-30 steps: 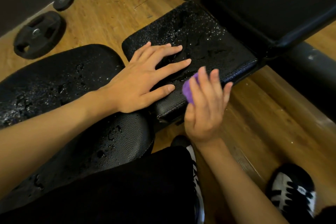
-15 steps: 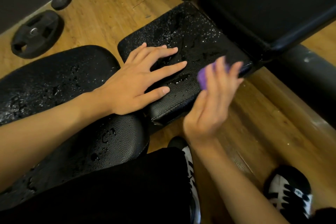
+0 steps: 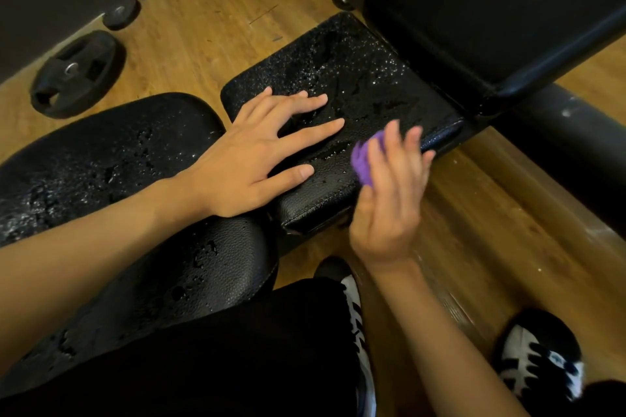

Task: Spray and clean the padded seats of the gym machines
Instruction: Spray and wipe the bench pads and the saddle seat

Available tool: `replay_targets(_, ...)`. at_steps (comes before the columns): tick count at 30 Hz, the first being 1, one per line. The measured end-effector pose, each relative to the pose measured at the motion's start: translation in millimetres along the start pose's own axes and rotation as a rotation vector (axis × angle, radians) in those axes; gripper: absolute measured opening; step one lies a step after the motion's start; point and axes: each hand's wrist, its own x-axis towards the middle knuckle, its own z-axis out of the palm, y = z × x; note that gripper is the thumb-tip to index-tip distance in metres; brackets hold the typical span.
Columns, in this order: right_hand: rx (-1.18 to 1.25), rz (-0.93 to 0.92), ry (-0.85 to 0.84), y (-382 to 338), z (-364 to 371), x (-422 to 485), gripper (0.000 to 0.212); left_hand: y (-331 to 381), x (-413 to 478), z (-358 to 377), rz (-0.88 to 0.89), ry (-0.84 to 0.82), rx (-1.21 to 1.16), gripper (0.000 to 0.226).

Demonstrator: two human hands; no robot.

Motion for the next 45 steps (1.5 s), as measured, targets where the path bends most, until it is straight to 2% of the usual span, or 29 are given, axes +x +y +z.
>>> replay_targets(5, 0.062, 0.272, 0.15, 39.6, -17.9, 44.0, 0.038, 0.4, 0.2, 0.9, 0.005, 0.001, -0.005, 0.057)
replay_targets(9, 0.121, 0.317, 0.2, 26.8, -11.5, 46.6, 0.037, 0.2, 0.9, 0.0, 0.006, 0.002, -0.003, 0.057)
replay_targets(17, 0.014, 0.063, -0.003, -48.5, 17.9, -29.2, 0.043, 1.3, 1.2, -1.3, -0.007, -0.009, -0.012, 0.058)
replay_targets(20, -0.056, -0.053, -0.02, -59.0, 26.3, -45.1, 0.037, 1.7, 0.6, -1.1, -0.008, -0.012, -0.013, 0.058)
replay_targets(24, -0.103, -0.089, -0.019, -47.4, 22.4, -37.3, 0.037, 1.5, -0.1, -1.4, -0.006, -0.012, -0.025, 0.059)
replay_targets(29, 0.083, 0.156, 0.083, -17.0, 7.9, 4.6, 0.04, 2.6, -0.7, -1.2, -0.013, -0.006, -0.023, 0.057)
replay_targets(34, 0.094, 0.331, 0.198, 27.1, -10.6, 51.6, 0.037, 2.0, -0.3, -1.3, -0.012, -0.012, -0.017, 0.058)
replay_targets(39, 0.124, 0.48, 0.304, 1.2, -2.5, 49.8, 0.036, 1.1, 0.4, -1.1, -0.01, -0.01, -0.009, 0.058)
replay_targets(41, 0.131, 0.458, 0.277, -24.3, 5.7, 32.6, 0.037, 1.4, 0.1, -0.7, -0.012, -0.008, -0.008, 0.058)
replay_targets(45, 0.115, 0.334, 0.072, -61.1, 16.0, -14.6, 0.041, 3.2, 0.7, -0.8, -0.013, -0.005, -0.013, 0.058)
